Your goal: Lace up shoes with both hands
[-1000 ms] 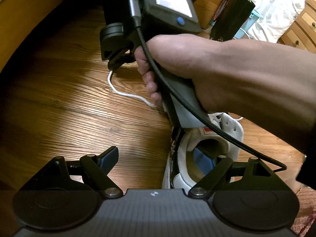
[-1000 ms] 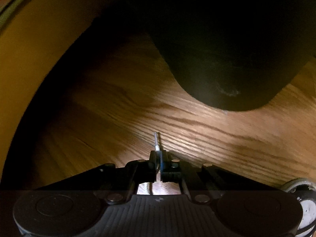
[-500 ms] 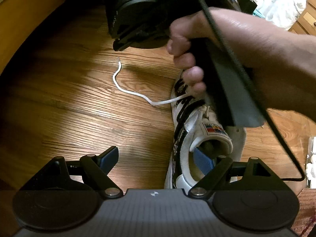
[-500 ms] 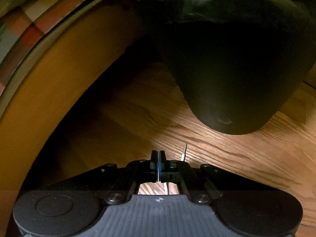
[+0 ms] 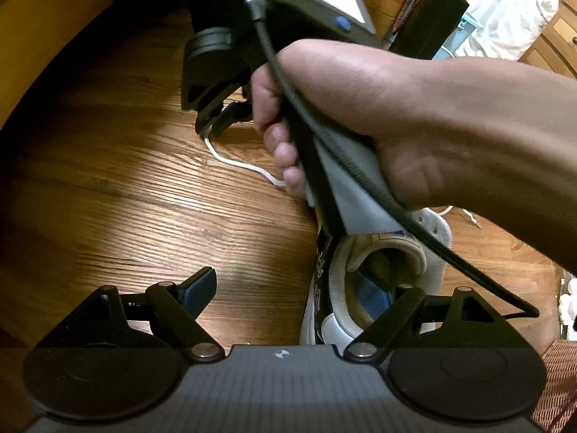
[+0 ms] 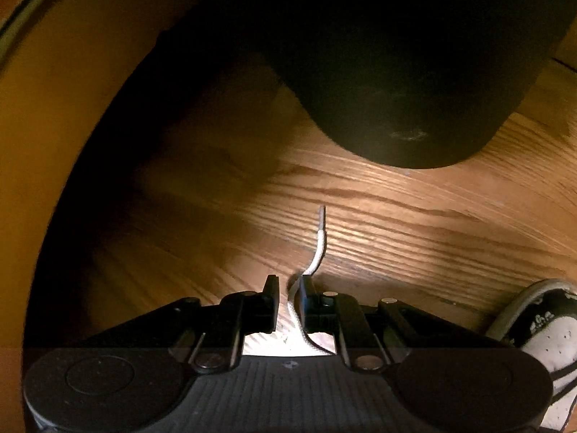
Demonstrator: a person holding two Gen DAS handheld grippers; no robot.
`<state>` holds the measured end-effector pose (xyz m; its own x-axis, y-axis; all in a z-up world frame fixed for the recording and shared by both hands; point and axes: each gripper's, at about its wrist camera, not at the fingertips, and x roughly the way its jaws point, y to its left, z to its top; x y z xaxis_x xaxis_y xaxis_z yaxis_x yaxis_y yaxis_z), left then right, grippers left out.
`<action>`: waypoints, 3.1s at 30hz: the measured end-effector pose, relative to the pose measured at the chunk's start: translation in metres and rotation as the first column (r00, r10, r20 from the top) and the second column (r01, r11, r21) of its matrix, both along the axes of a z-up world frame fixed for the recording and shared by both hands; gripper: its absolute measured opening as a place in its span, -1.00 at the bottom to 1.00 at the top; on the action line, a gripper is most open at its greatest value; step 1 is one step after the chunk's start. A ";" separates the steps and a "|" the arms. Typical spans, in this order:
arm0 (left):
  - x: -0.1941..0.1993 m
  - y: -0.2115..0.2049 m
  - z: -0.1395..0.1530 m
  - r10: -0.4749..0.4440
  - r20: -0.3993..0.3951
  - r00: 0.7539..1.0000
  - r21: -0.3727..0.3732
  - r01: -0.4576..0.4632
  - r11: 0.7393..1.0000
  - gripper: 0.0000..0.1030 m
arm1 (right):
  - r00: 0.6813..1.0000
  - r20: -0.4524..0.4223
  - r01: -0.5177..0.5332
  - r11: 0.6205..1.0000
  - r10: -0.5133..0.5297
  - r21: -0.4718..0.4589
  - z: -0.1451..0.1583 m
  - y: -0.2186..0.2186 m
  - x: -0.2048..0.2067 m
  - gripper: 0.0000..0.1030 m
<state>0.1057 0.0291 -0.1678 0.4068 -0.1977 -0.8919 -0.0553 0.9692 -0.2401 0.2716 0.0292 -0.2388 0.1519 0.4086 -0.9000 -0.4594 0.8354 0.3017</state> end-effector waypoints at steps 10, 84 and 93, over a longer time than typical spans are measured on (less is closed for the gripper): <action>0.001 -0.001 -0.002 -0.001 -0.019 1.000 -0.003 0.001 1.000 0.67 | 0.997 0.022 -0.072 0.997 0.073 -0.040 -0.008 0.008 -0.003 -0.93; -0.004 0.084 -0.083 0.400 -0.383 0.833 -0.662 -0.550 0.510 0.62 | 0.721 0.363 -0.529 0.807 0.591 -0.262 0.143 -0.133 -0.164 -0.91; 0.021 0.085 -0.099 0.419 -0.351 0.837 -0.621 -0.543 0.565 0.62 | 0.722 0.315 -0.554 0.787 0.616 -0.272 0.134 -0.152 -0.192 -0.91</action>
<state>0.1264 0.1142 -0.2664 0.5038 -0.5749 -0.6447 -0.5576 0.3535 -0.7510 0.0800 -0.1224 -0.1047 0.2575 0.3959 -0.8814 -0.9195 0.3809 -0.0975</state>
